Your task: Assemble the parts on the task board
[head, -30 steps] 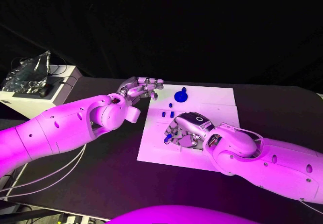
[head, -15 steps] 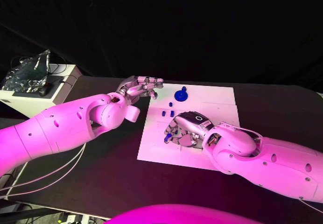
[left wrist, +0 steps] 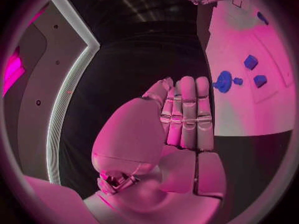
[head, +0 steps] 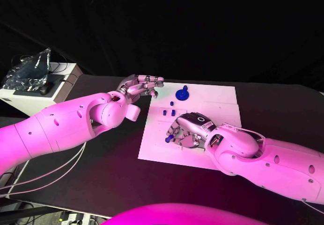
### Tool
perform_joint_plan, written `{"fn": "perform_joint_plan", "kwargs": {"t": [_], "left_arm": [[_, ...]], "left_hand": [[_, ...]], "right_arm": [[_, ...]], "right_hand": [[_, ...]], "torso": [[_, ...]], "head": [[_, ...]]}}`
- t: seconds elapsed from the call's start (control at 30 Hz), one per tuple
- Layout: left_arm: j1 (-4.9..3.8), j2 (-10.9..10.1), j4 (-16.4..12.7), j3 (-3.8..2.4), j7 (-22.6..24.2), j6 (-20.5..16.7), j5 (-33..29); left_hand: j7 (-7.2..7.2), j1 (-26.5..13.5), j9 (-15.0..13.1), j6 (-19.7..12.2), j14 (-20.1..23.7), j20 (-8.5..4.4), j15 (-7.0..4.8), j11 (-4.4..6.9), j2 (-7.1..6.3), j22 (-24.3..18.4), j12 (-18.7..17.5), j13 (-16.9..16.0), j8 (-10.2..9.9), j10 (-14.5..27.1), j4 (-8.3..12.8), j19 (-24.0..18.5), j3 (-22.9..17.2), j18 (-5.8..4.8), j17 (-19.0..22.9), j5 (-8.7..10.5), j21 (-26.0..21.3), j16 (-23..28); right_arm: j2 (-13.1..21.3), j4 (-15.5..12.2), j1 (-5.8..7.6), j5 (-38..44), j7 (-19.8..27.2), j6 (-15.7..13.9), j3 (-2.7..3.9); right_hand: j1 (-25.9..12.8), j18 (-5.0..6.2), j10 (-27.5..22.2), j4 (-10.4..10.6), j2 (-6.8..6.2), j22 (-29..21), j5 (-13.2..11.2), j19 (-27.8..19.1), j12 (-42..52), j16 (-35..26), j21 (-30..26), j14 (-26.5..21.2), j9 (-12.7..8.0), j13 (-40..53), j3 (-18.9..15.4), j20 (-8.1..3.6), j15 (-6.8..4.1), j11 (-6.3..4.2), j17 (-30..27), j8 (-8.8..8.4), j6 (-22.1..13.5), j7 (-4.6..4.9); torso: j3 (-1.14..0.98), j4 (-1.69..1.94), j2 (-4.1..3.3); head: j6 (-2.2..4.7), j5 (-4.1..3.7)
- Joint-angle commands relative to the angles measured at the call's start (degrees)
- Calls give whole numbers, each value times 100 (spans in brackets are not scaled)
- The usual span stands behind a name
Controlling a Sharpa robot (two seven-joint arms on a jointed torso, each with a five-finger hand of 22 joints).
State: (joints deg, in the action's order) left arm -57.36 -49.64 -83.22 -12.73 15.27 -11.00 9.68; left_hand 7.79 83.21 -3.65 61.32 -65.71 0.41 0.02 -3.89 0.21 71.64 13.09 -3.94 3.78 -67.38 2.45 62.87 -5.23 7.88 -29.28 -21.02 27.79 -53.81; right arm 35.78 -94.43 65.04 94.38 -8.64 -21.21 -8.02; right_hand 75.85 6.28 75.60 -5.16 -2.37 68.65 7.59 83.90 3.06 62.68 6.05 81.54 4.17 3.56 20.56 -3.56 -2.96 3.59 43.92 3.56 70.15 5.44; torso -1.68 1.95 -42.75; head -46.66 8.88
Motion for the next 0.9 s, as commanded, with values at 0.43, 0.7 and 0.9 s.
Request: {"fn": "perform_joint_plan", "kwargs": {"t": [0.43, 0.7, 0.9], "left_arm": [[-2, 9, -8, -5, 36, 81, 3], [-3, 7, -9, -5, 29, 84, 3], [-3, 4, -12, -5, 27, 81, 3]], "left_hand": [[3, -28, -8, 26, -28, 12, 1, -4, 35, 10, 8, 3, 7, 34, 23, 47, 6, -12, -5, -7, -21, 29], [3, -34, -8, 24, -27, 14, 2, -6, 36, 13, 6, 4, 7, 38, 16, 50, 9, -12, -4, -7, -34, 32], [3, -34, -8, 24, -27, 14, 2, -6, 36, 13, 6, 4, 7, 38, 16, 50, 9, -12, -4, -7, -34, 32]], "right_arm": [[-20, -15, -5, 79, -28, 156, 1], [-83, 80, -4, 36, -58, 212, 1], [-172, 175, -4, -19, -28, 258, -8]], "right_hand": [[105, 105, 310, -42, 182, 18, 37, 190, 39, -27, -25, -2, 115, 3, -2, -32, -21, -224, 9, 37, 76, -19], [-36, 102, 127, 3, 24, 19, 478, 175, 38, -87, -57, -18, 71, -1, -107, -17, 11, -174, -53, 11, -45, 25], [-223, 195, -526, 234, -282, -38, 475, 181, 39, -107, -113, -29, -28, -11, -443, 106, 163, 31, -98, 7, -464, 161]], "torso": [[2, -2, 1], [7, -6, 4], [6, 1, 2]], "head": [[-17, 8], [-10, -3], [-13, -17]]}}
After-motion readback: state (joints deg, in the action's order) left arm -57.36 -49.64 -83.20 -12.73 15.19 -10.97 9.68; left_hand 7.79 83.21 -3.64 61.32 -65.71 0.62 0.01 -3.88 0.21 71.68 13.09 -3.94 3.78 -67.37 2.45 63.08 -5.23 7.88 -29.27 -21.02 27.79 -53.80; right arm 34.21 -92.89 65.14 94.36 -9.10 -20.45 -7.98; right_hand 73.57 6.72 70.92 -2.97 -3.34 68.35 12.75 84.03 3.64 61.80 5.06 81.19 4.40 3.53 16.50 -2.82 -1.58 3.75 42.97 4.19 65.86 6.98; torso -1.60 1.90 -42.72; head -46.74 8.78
